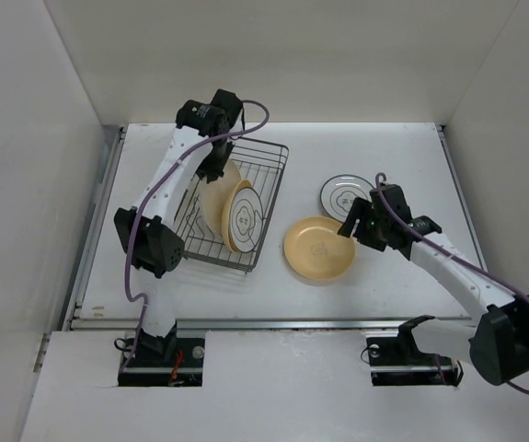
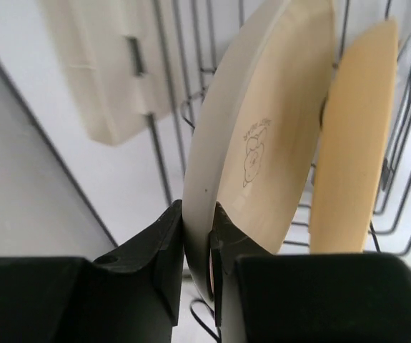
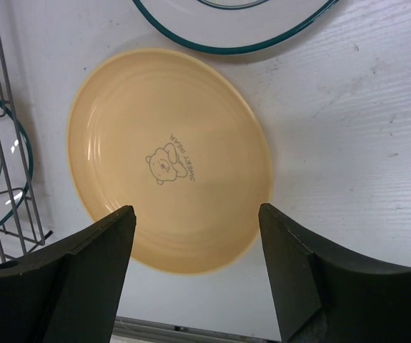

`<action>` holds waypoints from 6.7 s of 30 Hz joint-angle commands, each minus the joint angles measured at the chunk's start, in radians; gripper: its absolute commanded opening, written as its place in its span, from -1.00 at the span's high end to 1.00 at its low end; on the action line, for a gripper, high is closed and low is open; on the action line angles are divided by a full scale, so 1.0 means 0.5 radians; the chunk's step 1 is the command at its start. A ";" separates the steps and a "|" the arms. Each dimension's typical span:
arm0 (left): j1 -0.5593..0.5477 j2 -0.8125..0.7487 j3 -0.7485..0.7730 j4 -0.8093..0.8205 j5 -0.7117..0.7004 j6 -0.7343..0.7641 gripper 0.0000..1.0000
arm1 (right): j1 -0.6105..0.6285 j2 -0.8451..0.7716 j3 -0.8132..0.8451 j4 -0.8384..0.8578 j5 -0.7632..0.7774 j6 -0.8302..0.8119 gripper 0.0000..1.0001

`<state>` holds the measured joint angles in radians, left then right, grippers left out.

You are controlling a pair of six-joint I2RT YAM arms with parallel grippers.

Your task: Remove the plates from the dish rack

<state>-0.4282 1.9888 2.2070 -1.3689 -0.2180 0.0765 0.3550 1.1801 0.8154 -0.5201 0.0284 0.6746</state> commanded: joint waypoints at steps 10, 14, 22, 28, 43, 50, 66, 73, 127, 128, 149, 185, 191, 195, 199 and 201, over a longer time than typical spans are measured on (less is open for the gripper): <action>-0.153 -0.256 0.262 0.685 -0.588 0.114 1.00 | 0.036 -0.130 0.222 0.006 -0.035 -0.061 -0.51; -0.174 -0.320 0.262 0.939 -0.641 0.074 1.00 | 0.036 -0.173 0.265 0.098 -0.094 -0.061 -0.51; -0.343 -0.400 0.280 1.180 -0.452 0.074 1.00 | 0.036 -0.191 0.333 0.310 -0.191 -0.042 -0.51; -0.343 -0.327 0.298 0.833 0.556 -0.058 1.00 | 0.036 -0.304 0.293 0.522 -0.256 -0.024 -0.51; -0.343 -0.139 0.148 0.495 1.629 -0.082 1.00 | 0.036 -0.197 0.103 0.675 -0.256 0.053 0.02; -0.343 -0.140 0.084 0.495 1.679 -0.082 1.00 | 0.036 -0.179 0.066 0.639 -0.122 0.120 1.00; -0.343 -0.281 0.105 0.345 0.051 0.046 -0.99 | 0.017 -0.406 -0.207 0.252 0.124 0.209 1.00; -0.343 -0.222 -0.023 0.155 -0.417 0.074 -0.99 | 0.017 -0.259 -0.296 0.230 0.038 0.148 1.00; -0.343 -0.023 -0.064 0.069 -0.101 0.117 0.07 | 0.054 0.183 -0.161 0.169 0.124 -0.002 -0.28; -0.343 -0.023 -0.064 0.069 -0.101 0.135 0.10 | 0.054 0.183 -0.161 0.169 0.124 -0.002 -0.28; -0.438 -0.091 0.237 0.246 -0.732 0.246 1.00 | 0.054 0.146 -0.180 0.169 0.143 -0.002 -0.28; -0.389 -0.115 0.262 0.682 0.696 -0.189 1.00 | 0.054 -0.529 -0.078 0.712 -0.158 -0.002 -0.84; -0.365 -0.121 0.105 0.707 0.890 -0.227 1.00 | 0.054 -0.529 -0.146 0.835 -0.158 0.068 -0.79; -0.365 -0.161 0.038 0.707 0.957 -0.227 1.00 | 0.054 -0.431 -0.164 0.899 -0.158 0.129 -0.74; -0.365 -0.231 -0.008 0.725 1.022 -0.245 1.00 | 0.054 -0.250 -0.121 0.826 -0.082 0.206 -0.61; -0.365 -0.256 -0.030 0.743 1.022 -0.245 1.00 | 0.054 -0.173 -0.103 0.826 -0.081 0.206 -0.50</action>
<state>-0.6094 1.9614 2.2024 -1.0290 0.2401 -0.0257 0.3748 1.0588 0.7315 -0.1356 -0.0322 0.7506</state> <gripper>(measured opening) 0.049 0.761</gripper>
